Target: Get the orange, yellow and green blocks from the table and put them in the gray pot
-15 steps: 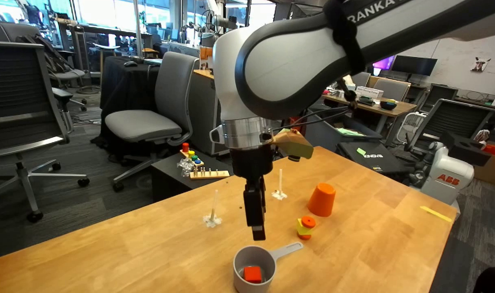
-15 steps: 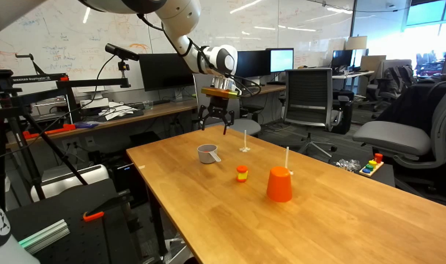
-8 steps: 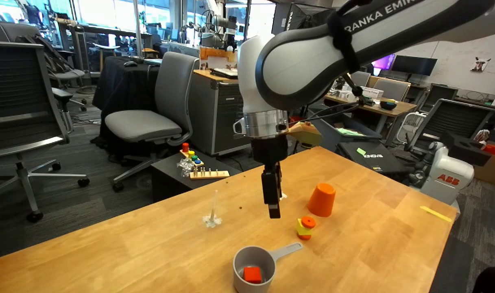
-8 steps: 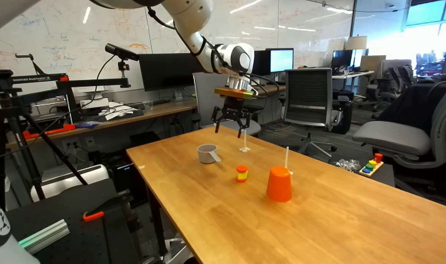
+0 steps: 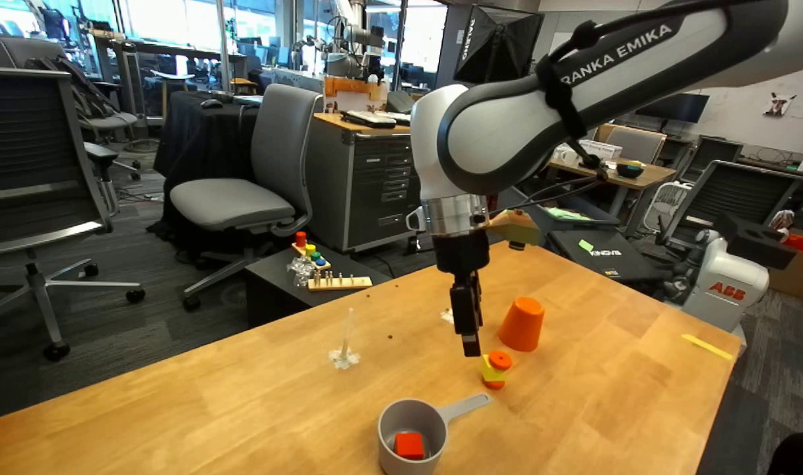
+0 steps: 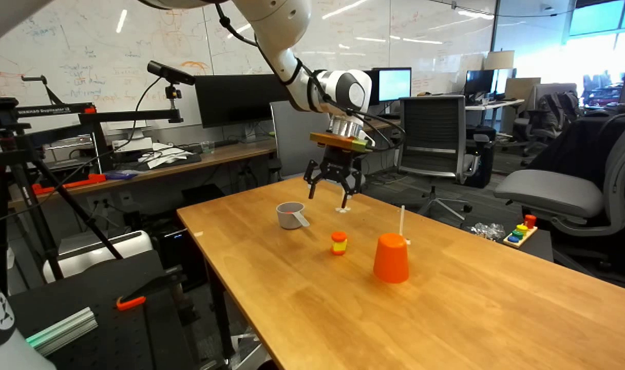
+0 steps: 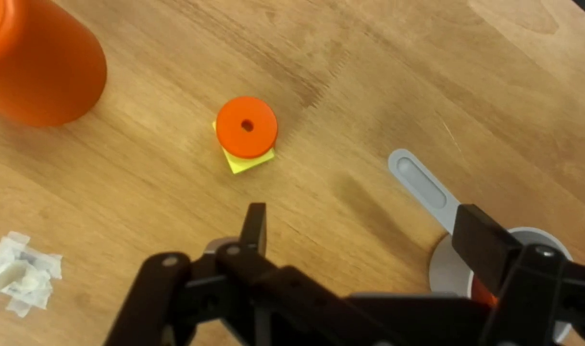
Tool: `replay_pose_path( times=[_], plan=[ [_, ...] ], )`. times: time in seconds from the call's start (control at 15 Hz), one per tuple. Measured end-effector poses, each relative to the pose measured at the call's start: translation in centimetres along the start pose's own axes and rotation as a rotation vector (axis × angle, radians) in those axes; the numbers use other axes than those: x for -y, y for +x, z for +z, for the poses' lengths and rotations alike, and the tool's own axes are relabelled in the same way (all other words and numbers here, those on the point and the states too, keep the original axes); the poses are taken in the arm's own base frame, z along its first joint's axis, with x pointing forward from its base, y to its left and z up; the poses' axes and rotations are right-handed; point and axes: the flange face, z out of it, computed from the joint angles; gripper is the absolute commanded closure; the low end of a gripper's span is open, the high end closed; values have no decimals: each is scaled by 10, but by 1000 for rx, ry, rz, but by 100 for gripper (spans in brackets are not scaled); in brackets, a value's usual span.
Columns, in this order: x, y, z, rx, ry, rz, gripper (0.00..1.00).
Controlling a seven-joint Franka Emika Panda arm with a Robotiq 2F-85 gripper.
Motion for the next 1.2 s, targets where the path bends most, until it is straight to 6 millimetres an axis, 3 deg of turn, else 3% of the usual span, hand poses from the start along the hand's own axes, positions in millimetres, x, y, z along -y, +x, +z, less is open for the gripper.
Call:
replay_pose_path(
  times=[0.53,1.2],
  plan=[
    [-21,-17,28,48,30,33,0],
    [-43,-29,38,62,39,68,0]
  ],
)
